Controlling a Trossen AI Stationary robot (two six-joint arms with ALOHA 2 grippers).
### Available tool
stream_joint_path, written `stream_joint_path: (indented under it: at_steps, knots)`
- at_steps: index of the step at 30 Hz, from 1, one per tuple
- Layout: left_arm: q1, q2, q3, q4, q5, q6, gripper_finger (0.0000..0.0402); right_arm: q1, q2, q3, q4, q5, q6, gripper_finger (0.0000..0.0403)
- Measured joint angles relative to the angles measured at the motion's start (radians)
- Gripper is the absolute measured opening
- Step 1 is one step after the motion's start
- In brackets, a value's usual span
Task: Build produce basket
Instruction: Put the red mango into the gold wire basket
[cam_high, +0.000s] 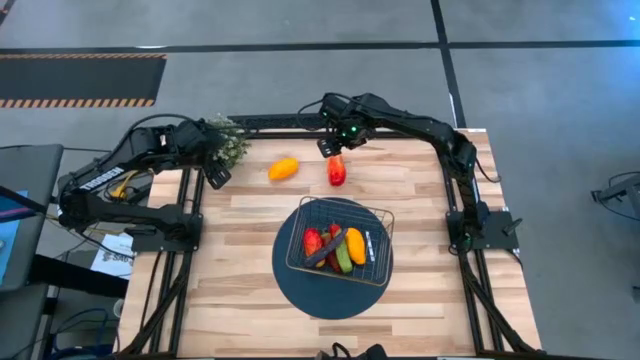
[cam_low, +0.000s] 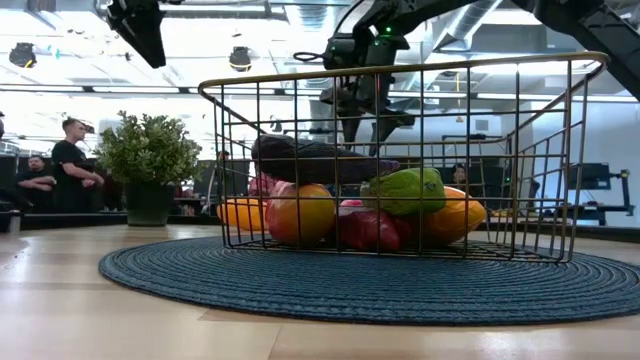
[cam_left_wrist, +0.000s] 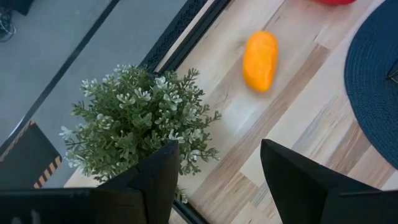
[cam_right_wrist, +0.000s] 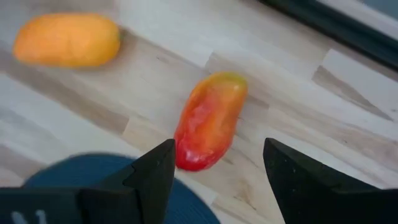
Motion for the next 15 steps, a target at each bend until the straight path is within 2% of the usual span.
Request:
stream_joint_path:
  at_steps: [6,15]
  knots:
    - [0.0,0.0,0.0,0.001,0.0,0.0,0.0212,0.0,0.0,0.0,0.005,0.076,0.118,0.0262]
    - [0.0,0.0,0.0,0.012,0.001,0.0,0.0212,0.042,0.001,0.0,0.007,0.09,0.202,0.0262]
